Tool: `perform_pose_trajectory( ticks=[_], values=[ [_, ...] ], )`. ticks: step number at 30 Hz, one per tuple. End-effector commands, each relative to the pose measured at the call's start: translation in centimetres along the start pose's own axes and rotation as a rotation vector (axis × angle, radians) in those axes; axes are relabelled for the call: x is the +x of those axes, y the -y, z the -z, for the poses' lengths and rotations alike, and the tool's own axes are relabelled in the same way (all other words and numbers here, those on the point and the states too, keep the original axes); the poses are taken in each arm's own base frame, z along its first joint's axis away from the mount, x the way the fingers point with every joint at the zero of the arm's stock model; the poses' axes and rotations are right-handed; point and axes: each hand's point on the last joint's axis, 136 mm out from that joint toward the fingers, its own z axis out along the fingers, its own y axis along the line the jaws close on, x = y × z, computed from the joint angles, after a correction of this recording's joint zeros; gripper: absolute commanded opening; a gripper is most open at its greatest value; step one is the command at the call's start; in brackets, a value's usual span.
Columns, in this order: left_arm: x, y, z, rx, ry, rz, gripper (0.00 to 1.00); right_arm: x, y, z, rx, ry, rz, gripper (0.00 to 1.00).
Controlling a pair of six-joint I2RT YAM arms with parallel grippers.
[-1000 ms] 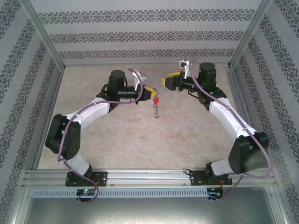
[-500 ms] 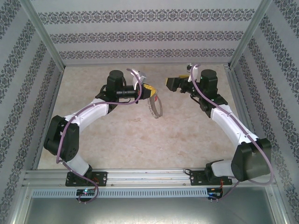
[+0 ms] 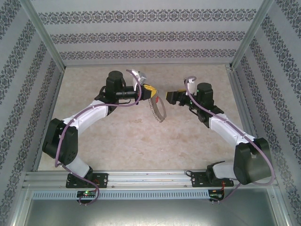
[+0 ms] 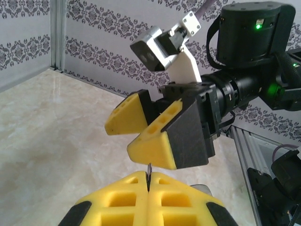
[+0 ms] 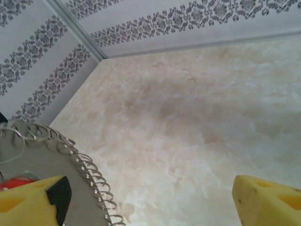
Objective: Put the keys on the keyring
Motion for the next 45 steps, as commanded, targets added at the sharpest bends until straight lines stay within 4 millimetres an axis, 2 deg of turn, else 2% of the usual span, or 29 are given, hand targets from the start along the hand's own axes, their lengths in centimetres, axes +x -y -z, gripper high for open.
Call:
perform_pose_trajectory(
  ticks=[1,5,15,28,41,43,45],
  values=[
    [-2.4,2.1,0.7,0.05,0.068,-0.104,0.0,-0.2,-2.1,0.2,-0.085,0.038,0.025,0.83],
    [-2.3,2.3,0.8,0.063,0.086,-0.099,0.0,0.7,-3.3,0.1,-0.145,0.026,0.037,0.74],
    [-3.2,2.8,1.1,0.143,0.126,-0.074,0.0,2.1,-7.3,0.0,-0.252,-0.011,0.098,0.73],
    [-3.8,2.7,1.3,0.203,0.156,-0.031,0.0,2.1,-8.2,0.9,-0.287,0.007,0.147,0.7],
    [-3.9,2.5,1.2,0.214,0.163,-0.023,0.0,1.8,-9.9,1.0,-0.348,0.01,0.165,0.53],
    [-3.9,2.6,1.1,0.216,0.163,-0.023,0.0,1.7,-10.1,1.2,-0.352,0.014,0.168,0.48],
    [-3.9,2.5,1.2,0.215,0.164,-0.023,0.0,1.7,-10.2,1.3,-0.353,0.016,0.171,0.48]
  ],
)
